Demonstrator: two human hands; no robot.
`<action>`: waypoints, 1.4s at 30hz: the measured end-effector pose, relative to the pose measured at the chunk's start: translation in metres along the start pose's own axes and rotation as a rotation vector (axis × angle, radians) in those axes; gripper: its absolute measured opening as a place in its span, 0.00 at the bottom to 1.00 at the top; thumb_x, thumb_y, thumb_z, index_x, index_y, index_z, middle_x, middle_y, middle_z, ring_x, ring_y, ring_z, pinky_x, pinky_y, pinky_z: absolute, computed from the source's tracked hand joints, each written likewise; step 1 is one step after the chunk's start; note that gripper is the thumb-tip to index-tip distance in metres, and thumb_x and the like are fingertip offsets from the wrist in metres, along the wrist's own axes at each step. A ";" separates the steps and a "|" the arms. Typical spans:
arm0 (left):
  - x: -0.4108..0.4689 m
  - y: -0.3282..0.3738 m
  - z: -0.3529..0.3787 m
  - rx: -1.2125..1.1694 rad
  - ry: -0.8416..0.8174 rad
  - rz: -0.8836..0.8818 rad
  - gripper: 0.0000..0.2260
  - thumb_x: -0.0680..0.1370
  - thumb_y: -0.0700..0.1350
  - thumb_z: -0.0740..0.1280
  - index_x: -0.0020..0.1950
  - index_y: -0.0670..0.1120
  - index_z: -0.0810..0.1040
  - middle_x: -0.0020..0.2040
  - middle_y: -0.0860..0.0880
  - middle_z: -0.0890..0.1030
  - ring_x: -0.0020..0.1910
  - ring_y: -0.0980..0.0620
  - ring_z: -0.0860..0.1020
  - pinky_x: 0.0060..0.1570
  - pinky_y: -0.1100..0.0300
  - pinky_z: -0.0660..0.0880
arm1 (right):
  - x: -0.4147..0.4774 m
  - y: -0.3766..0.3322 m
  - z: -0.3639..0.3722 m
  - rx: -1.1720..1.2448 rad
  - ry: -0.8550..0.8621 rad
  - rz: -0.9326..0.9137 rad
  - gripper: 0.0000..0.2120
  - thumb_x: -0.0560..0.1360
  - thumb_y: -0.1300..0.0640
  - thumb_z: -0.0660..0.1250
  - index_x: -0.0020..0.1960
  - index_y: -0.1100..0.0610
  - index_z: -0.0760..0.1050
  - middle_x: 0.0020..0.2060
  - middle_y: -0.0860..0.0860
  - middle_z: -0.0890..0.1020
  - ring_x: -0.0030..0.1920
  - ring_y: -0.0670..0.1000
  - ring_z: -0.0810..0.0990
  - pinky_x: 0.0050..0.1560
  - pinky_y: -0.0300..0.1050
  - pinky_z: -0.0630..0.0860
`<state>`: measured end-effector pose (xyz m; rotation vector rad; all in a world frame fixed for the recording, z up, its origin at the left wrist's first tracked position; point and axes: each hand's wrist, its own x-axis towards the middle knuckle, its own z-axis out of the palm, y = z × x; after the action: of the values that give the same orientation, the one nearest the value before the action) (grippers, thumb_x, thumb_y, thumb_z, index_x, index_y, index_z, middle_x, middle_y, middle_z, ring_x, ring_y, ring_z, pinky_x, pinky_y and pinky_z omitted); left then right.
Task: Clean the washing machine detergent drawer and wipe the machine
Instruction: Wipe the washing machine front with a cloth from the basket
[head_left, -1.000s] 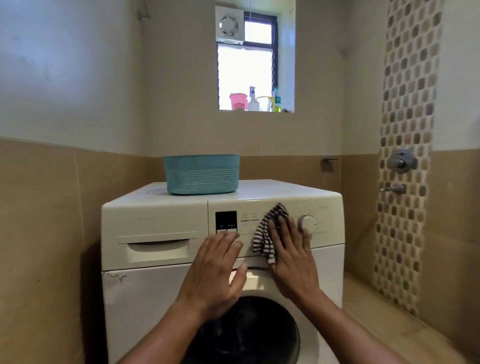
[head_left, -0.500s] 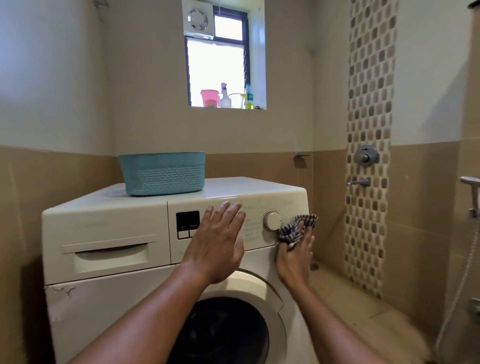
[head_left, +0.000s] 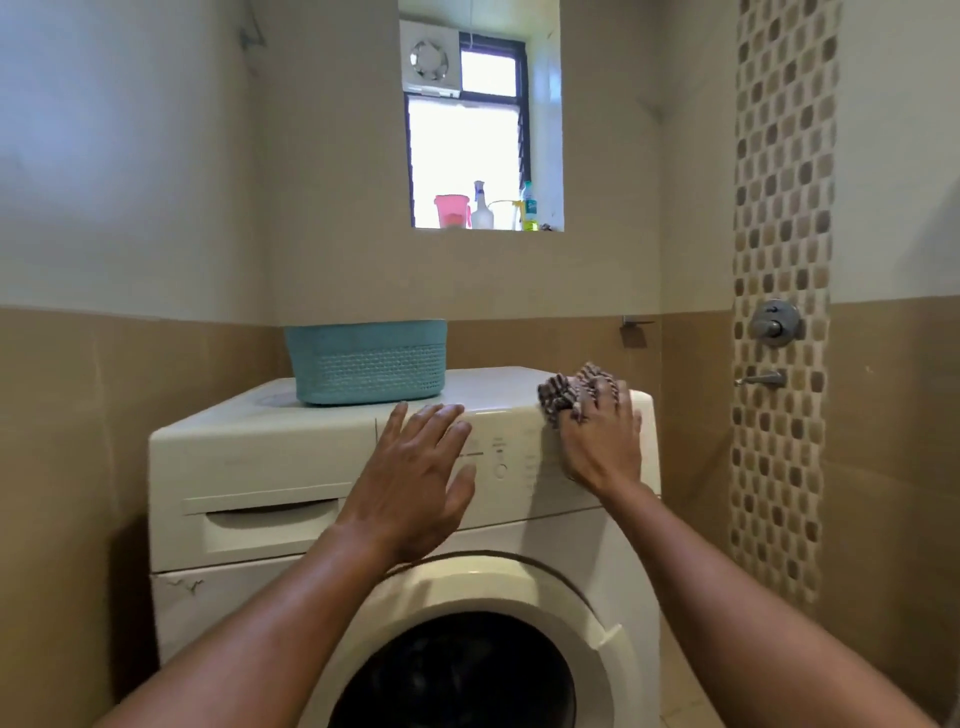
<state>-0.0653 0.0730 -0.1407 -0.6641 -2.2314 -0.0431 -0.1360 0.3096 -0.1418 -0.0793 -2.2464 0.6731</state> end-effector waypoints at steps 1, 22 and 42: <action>0.000 -0.008 -0.005 -0.014 0.027 -0.041 0.24 0.80 0.56 0.53 0.71 0.47 0.72 0.74 0.48 0.72 0.74 0.48 0.67 0.78 0.43 0.56 | -0.003 -0.017 0.004 -0.059 -0.015 -0.068 0.27 0.81 0.43 0.49 0.77 0.50 0.61 0.78 0.51 0.58 0.79 0.56 0.50 0.77 0.59 0.49; -0.114 -0.189 -0.045 -0.569 0.375 -1.128 0.20 0.83 0.55 0.53 0.50 0.45 0.81 0.50 0.47 0.82 0.53 0.45 0.79 0.46 0.61 0.65 | -0.112 -0.261 0.157 -0.180 -0.178 -1.533 0.29 0.76 0.51 0.60 0.77 0.52 0.63 0.79 0.54 0.55 0.80 0.57 0.44 0.78 0.61 0.45; 0.035 -0.079 -0.207 -0.793 -0.243 -1.342 0.08 0.83 0.49 0.61 0.54 0.50 0.80 0.53 0.50 0.81 0.52 0.52 0.78 0.55 0.54 0.77 | 0.121 -0.208 -0.110 -0.106 -0.868 -0.892 0.17 0.71 0.56 0.59 0.52 0.46 0.83 0.61 0.44 0.80 0.70 0.52 0.72 0.69 0.58 0.66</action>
<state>0.0203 -0.0287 0.0400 0.6097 -2.4414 -1.6043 -0.1121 0.2115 0.1022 1.3033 -2.7154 0.0659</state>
